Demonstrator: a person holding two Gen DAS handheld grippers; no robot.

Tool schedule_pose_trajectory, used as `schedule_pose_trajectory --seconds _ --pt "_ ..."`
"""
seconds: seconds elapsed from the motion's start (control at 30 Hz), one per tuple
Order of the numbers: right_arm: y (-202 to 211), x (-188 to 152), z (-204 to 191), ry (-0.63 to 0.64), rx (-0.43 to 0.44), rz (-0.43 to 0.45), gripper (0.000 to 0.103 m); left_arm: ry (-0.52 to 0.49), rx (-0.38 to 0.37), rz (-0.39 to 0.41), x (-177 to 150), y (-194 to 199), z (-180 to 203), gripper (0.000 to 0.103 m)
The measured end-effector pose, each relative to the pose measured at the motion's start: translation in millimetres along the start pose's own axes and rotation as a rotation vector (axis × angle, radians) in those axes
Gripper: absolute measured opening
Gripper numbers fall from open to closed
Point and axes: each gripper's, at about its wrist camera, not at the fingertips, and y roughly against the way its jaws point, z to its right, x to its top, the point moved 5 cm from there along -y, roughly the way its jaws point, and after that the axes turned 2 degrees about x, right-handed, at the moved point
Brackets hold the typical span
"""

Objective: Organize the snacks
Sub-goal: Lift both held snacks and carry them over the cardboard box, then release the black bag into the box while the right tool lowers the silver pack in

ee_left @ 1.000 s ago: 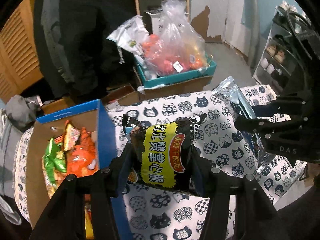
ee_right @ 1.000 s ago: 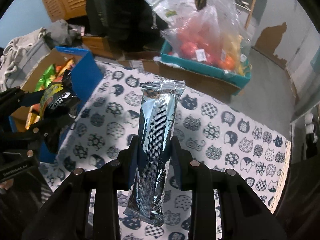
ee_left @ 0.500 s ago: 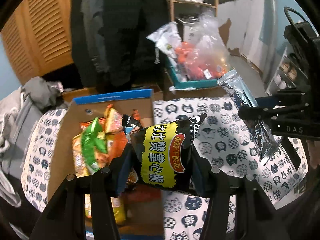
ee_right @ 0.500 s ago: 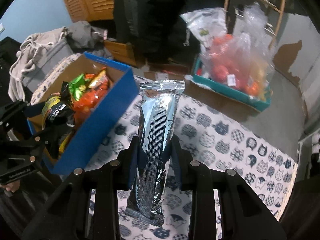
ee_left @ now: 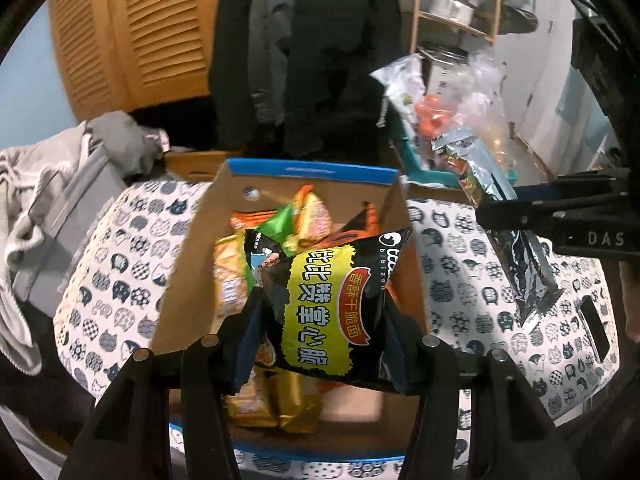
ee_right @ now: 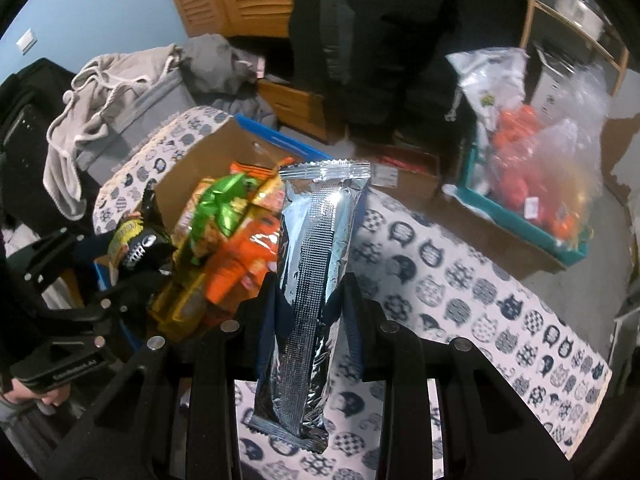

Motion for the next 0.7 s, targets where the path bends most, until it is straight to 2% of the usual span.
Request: schedule_pose_trajectory --seconds 0.37,0.7 --pt "-36 24 -43 0.014 0.056 -0.047 0.029 0.111 0.035 -0.041 -13 -16 -53 0.055" --pt "-61 32 -75 0.033 0.103 -0.085 0.029 0.143 0.042 -0.099 -23 -29 -69 0.06"
